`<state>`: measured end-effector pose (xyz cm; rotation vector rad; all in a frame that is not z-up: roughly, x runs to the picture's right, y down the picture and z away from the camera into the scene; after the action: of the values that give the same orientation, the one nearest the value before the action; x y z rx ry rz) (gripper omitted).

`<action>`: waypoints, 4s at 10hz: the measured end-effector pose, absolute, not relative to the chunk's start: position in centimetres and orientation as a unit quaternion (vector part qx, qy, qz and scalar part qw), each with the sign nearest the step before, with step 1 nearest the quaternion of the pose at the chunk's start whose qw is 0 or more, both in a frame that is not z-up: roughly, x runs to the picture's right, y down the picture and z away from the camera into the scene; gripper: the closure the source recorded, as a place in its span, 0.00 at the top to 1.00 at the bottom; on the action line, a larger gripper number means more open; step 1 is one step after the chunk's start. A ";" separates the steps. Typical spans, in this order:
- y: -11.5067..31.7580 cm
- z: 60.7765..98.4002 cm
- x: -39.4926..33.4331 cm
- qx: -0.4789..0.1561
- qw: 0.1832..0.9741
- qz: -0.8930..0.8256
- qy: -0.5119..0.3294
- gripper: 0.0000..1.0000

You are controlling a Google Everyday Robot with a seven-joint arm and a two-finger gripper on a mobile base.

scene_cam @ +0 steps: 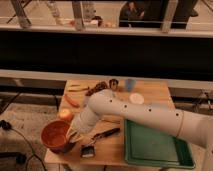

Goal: Stack bowls on top of each other

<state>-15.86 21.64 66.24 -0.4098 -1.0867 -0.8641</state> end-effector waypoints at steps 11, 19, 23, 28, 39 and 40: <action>21.1 66.7 -16.1 -0.169 0.768 -0.410 -0.463 0.00; 20.8 66.5 -15.9 -0.157 0.775 -0.420 -0.445 0.12; 20.7 66.1 -16.4 -0.157 0.773 -0.432 -0.439 0.54; 20.6 65.9 -16.8 -0.147 0.773 -0.433 -0.439 0.80; 20.2 67.4 -15.6 -0.145 0.783 -0.406 -0.449 0.80; 20.2 67.6 -15.5 -0.144 0.784 -0.403 -0.450 0.80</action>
<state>-15.55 20.24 67.58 -0.3113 -0.9699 -0.8694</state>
